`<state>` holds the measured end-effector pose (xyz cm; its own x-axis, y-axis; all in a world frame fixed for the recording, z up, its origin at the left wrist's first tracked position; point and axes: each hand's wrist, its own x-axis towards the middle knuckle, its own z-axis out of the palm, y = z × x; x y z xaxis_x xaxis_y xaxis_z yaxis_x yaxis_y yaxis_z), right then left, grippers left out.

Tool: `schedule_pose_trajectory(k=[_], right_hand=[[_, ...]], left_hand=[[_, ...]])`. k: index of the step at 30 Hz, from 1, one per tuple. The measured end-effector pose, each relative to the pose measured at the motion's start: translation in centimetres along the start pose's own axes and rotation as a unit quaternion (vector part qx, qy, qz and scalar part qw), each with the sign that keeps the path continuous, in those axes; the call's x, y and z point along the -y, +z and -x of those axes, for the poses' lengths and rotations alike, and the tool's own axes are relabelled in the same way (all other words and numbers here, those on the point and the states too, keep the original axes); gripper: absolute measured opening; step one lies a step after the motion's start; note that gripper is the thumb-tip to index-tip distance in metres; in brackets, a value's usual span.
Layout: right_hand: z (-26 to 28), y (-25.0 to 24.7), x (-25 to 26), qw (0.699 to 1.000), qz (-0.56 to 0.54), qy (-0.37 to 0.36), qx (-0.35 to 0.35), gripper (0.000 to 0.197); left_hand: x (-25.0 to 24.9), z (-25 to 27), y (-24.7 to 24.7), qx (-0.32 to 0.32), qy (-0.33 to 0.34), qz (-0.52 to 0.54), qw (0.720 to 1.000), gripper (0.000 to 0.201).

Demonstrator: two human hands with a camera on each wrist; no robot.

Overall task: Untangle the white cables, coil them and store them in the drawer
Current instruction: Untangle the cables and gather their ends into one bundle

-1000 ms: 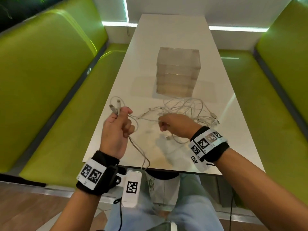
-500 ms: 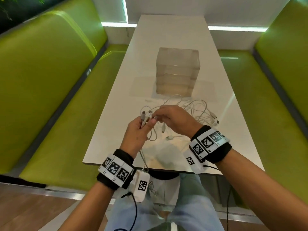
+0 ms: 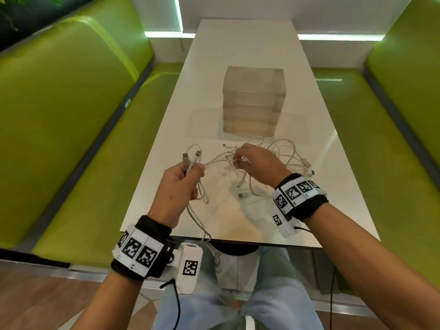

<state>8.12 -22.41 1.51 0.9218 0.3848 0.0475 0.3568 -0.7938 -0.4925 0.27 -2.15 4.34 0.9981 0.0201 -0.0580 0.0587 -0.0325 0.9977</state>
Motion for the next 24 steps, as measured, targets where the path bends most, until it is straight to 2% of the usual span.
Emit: schedule_pose_trajectory(k=[4, 7, 9, 11, 16, 20, 24], right_hand=[[-0.2, -0.3, 0.3, 0.999, -0.043, -0.018, -0.014, 0.018], [0.1, -0.1, 1.3, 0.992, -0.095, -0.074, -0.033, 0.018], [0.4, 0.1, 2.1, 0.989, -0.086, -0.113, -0.037, 0.016], [0.8, 0.2, 2.5, 0.986, -0.084, -0.134, -0.043, 0.014], [1.3, 0.3, 2.0, 0.982, -0.115, -0.130, -0.081, 0.016], [1.5, 0.5, 2.3, 0.976, -0.147, -0.131, -0.089, 0.021], [1.4, 0.6, 2.4, 0.982, -0.156, -0.102, -0.037, 0.017]], left_hand=[[0.4, -0.2, -0.7, -0.030, -0.008, 0.028, 0.999, 0.026], [1.0, -0.7, 0.3, -0.015, -0.011, 0.000, 1.000, 0.021], [1.4, -1.2, 1.6, 0.001, -0.016, -0.025, 1.000, 0.015], [1.4, -1.6, 2.8, -0.010, -0.021, -0.029, 0.999, 0.010], [1.6, -1.7, 3.6, -0.044, -0.034, -0.003, 0.998, 0.015], [2.1, -1.8, 3.1, -0.051, -0.086, 0.033, 0.994, 0.027], [1.5, -1.7, 3.3, -0.064, -0.071, 0.128, 0.987, 0.009]])
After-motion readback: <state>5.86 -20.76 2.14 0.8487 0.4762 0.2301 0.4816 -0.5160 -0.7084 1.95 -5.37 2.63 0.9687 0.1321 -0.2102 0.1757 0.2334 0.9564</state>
